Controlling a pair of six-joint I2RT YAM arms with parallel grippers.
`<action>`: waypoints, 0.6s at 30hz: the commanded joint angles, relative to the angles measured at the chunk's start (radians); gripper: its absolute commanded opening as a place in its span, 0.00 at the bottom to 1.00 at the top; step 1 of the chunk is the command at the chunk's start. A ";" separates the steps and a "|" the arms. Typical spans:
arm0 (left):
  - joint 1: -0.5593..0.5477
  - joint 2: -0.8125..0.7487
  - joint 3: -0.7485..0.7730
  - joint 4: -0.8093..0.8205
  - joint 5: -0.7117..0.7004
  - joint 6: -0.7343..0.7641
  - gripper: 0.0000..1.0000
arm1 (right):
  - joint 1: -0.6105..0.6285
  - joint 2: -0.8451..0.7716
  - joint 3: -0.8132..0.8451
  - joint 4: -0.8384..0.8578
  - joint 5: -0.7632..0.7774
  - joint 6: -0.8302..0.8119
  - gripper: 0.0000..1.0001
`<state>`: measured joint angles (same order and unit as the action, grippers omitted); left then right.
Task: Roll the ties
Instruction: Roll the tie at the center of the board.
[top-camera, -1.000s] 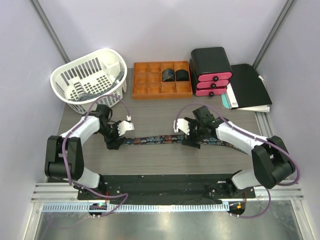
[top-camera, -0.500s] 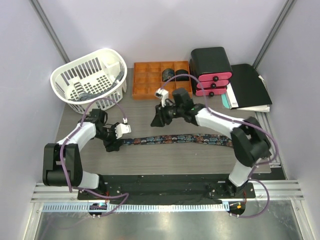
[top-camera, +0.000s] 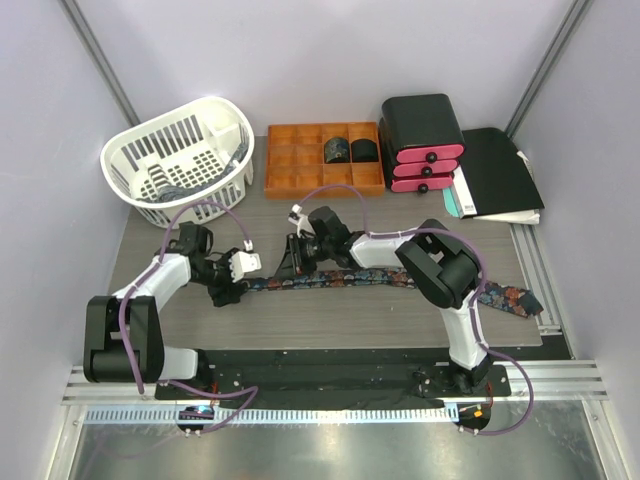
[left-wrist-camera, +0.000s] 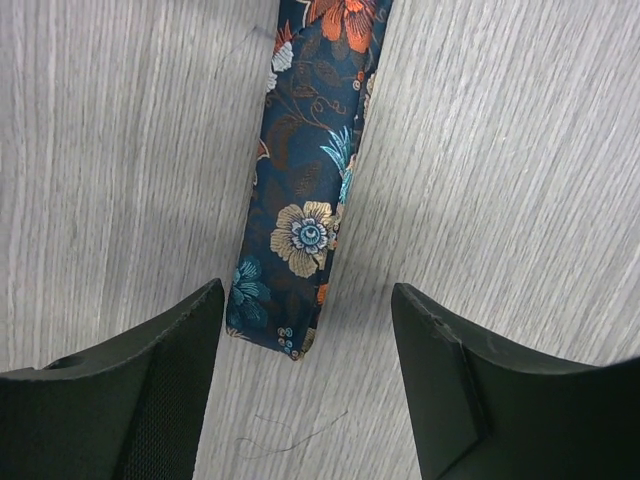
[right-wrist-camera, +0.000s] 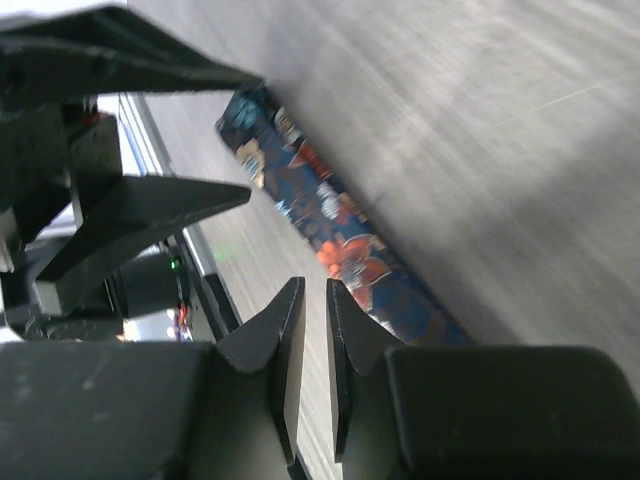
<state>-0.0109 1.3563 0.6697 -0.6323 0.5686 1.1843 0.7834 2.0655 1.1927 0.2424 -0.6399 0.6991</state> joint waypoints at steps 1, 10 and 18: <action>0.043 -0.007 0.008 0.022 0.036 0.044 0.69 | -0.003 0.016 0.016 0.084 0.039 0.068 0.20; 0.077 0.044 0.074 -0.049 0.066 0.110 0.67 | -0.003 0.054 0.013 0.000 0.060 0.013 0.17; 0.077 0.073 0.110 -0.104 0.066 0.143 0.61 | -0.001 0.028 0.053 -0.048 0.072 -0.029 0.17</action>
<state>0.0605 1.4189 0.7406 -0.6827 0.5983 1.2819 0.7799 2.1181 1.2098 0.2192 -0.5888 0.7040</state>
